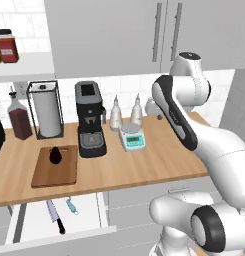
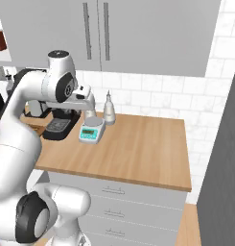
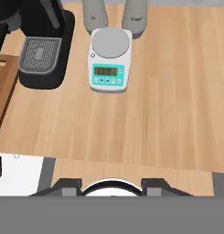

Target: Place the appropriate cutting tool for cutting the avocado skin on the cutting board.

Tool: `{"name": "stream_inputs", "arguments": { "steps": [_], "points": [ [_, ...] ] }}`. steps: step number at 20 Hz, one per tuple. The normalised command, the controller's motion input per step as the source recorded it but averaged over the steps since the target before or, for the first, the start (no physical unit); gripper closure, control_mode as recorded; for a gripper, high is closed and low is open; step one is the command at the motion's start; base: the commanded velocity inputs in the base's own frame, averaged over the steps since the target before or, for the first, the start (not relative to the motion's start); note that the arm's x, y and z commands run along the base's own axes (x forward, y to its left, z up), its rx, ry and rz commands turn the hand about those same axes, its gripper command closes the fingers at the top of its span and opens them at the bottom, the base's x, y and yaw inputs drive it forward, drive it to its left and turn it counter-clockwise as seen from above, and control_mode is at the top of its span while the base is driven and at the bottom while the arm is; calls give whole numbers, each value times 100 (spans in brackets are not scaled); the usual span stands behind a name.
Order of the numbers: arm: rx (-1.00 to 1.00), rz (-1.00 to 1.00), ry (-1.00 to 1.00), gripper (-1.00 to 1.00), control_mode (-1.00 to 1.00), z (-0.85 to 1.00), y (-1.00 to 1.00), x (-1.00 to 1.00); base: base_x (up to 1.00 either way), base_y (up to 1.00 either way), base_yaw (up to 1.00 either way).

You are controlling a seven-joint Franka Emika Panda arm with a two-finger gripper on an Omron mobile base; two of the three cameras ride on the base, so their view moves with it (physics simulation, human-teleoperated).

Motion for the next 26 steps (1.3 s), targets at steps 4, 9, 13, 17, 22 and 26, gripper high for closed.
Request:
{"name": "stream_inputs", "arguments": {
  "steps": [4, 9, 13, 17, 22, 26],
  "points": [
    [-1, 2, -5, -100, -100, 0, 27, -60, 0, 0, 0],
    [-3, 1, -1, -100, -100, -42, 95, -99, 0, 0, 0],
    [0, 0, 7, -100, -100, -53, 100, -76, 0, 0, 0],
    [0, 0, 22, -100, -100, -54, 100, -42, 0, 0, 0],
    [0, 0, 23, -100, -100, -56, 100, -16, 0, 0, 0],
    [-6, 0, 22, -100, -100, -53, 100, -1, 0, 0, 0]
  ]
}}
